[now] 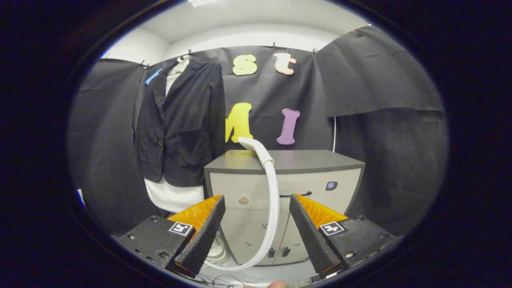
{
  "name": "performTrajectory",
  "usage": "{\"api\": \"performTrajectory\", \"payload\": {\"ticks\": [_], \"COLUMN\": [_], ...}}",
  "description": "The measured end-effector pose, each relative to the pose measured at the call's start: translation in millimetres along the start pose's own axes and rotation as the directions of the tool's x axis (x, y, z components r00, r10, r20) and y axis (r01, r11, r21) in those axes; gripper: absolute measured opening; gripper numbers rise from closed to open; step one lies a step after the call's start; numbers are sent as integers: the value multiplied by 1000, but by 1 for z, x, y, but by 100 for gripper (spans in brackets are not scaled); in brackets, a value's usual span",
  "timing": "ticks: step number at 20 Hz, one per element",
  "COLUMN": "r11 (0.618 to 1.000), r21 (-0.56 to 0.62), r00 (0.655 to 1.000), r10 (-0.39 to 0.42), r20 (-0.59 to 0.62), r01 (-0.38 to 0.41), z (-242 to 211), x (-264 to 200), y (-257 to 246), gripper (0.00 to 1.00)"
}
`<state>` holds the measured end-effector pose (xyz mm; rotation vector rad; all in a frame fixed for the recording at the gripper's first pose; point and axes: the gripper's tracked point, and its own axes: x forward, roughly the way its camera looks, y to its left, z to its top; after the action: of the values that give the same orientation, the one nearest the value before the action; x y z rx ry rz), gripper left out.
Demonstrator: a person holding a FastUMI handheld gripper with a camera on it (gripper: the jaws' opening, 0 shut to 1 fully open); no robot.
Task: Iron the clothes twice with a garment steamer, once on the left side and once on the right side.
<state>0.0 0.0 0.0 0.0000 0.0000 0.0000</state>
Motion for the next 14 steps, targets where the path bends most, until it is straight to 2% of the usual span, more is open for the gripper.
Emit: {"api": "performTrajectory", "payload": {"ticks": [6,14], "r11": [996,995], "r21": [56,49], "r00": [998,995], "r10": [-65,-93], "r20": [-9,32], "r01": [66,91], "z": [-5,4], "x": [-24,-42], "y": [-24,-29], "gripper": [100,100]}}
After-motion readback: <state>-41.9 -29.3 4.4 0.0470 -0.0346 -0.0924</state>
